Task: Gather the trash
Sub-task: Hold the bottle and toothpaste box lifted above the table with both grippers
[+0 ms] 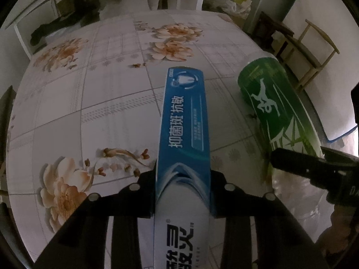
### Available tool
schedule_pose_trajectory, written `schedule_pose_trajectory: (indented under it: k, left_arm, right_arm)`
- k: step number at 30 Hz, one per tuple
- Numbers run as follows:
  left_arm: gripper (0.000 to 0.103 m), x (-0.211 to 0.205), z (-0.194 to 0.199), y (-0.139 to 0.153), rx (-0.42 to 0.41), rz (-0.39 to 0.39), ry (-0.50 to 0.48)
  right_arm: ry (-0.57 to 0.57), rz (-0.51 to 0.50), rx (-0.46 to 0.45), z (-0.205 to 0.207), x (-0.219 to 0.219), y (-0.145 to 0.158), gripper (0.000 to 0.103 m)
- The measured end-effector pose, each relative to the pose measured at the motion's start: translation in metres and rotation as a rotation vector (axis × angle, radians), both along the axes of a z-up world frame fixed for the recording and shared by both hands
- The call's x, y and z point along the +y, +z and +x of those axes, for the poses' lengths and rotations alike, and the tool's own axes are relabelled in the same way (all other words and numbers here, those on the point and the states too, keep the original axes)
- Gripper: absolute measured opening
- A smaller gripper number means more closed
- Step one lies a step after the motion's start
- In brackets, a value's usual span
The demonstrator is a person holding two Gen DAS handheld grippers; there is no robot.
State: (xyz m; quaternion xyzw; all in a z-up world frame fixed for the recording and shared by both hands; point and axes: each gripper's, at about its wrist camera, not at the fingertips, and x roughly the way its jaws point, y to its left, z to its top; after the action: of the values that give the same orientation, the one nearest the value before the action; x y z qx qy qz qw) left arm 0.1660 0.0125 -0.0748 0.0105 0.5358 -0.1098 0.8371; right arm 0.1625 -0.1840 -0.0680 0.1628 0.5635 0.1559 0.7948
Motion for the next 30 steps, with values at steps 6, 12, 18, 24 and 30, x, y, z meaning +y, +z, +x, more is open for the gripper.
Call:
schedule_pose_trajectory:
  k: [6, 12, 18, 24, 30]
  left_arm:
    - [0.033, -0.0046, -0.0012, -0.0006, -0.011, 0.032, -0.011]
    - [0.033, -0.0055, -0.0012, -0.0004, -0.014, 0.042, -0.015]
    - [0.033, -0.0077, -0.0018, -0.0004, -0.019, 0.053, -0.018]
    - [0.033, -0.0094, -0.0018, -0.0002, -0.026, 0.067, -0.021]
    - [0.033, -0.0094, -0.0012, -0.0007, -0.030, 0.070, -0.021]
  right_arm:
    - [-0.002, -0.001, 0.002, -0.0008, -0.0013, -0.0003, 0.063]
    - [-0.003, -0.001, 0.004, -0.0008, -0.0013, -0.0006, 0.063]
    - [-0.003, 0.000, 0.005, -0.0009, -0.0004, -0.0007, 0.064]
    - [0.001, 0.004, 0.011, 0.0001, 0.0002, -0.0039, 0.064]
    - [0.004, 0.001, 0.010, -0.0003, 0.0010, -0.0041, 0.064]
